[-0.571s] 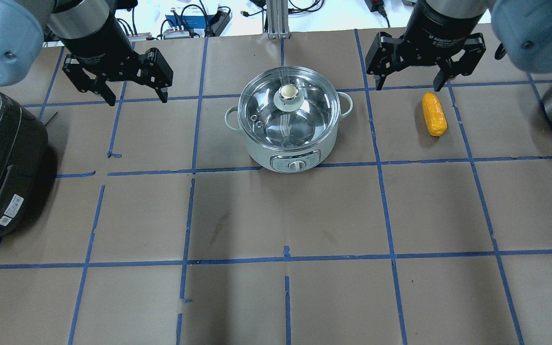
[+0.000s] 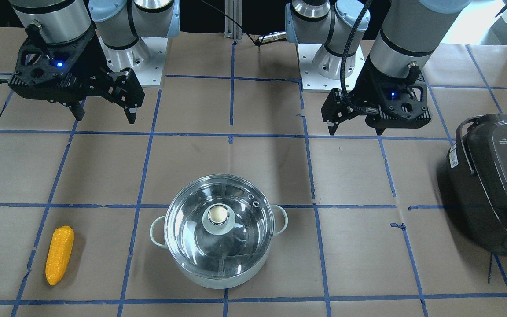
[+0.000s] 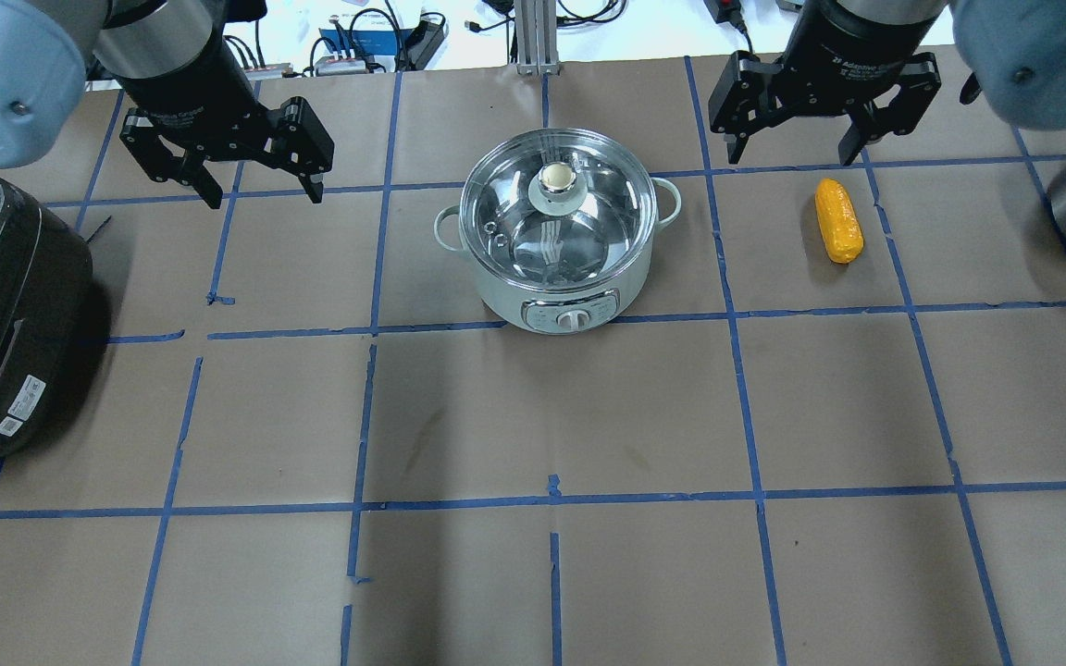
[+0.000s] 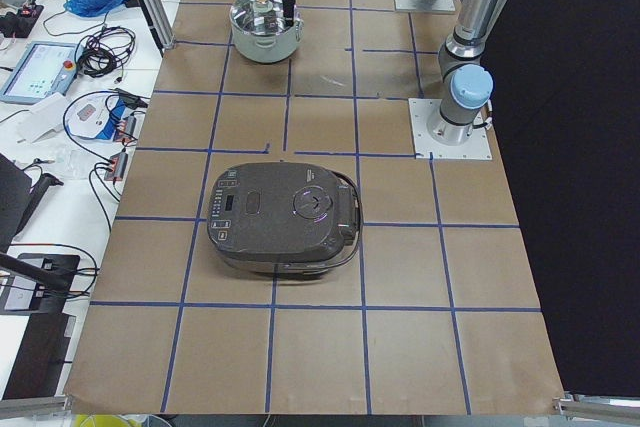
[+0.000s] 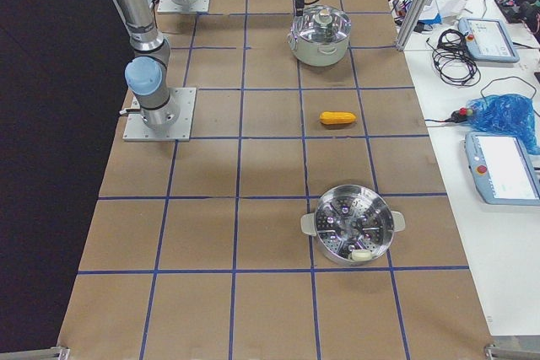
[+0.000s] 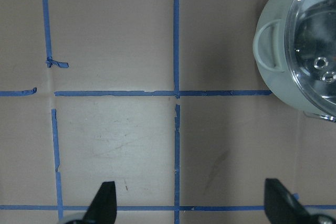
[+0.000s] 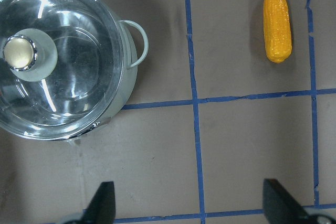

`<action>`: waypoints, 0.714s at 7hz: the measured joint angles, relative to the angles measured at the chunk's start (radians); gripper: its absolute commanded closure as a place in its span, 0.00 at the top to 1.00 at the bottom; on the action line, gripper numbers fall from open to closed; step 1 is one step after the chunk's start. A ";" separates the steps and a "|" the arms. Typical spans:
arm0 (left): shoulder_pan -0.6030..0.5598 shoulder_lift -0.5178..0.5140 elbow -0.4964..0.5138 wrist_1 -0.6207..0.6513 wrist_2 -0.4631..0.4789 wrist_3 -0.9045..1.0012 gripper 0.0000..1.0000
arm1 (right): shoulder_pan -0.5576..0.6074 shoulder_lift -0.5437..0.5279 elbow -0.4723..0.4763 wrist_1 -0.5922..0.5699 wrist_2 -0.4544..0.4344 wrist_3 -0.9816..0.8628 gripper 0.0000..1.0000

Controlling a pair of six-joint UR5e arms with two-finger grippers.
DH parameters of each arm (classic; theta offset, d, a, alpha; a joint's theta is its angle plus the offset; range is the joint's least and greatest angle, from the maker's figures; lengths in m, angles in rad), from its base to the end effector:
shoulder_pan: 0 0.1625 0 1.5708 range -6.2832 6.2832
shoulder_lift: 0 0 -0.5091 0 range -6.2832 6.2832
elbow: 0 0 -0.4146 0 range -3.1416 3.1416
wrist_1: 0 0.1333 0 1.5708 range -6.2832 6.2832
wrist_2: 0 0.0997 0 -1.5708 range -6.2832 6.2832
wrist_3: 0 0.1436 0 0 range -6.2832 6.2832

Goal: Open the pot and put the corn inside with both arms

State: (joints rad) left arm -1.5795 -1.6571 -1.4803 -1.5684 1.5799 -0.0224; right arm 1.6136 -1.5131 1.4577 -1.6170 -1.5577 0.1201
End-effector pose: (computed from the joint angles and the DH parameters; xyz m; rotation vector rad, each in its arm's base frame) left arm -0.1369 -0.5580 0.5285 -0.0215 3.1325 -0.0105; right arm 0.1589 -0.5508 0.5610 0.1194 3.1141 -0.1563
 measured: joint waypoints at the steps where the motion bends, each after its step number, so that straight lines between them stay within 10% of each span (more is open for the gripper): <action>1: -0.002 -0.007 0.011 0.002 0.001 -0.007 1.00 | -0.016 0.035 -0.036 0.001 -0.002 0.000 0.99; 5: -0.153 -0.189 0.144 0.077 -0.009 -0.195 1.00 | -0.089 0.216 -0.094 -0.071 -0.008 -0.115 1.00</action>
State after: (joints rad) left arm -1.7322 -1.8466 -1.3366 -1.4914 1.5713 -0.2171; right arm 1.5248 -1.2972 1.3639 -1.6879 -1.5656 0.0053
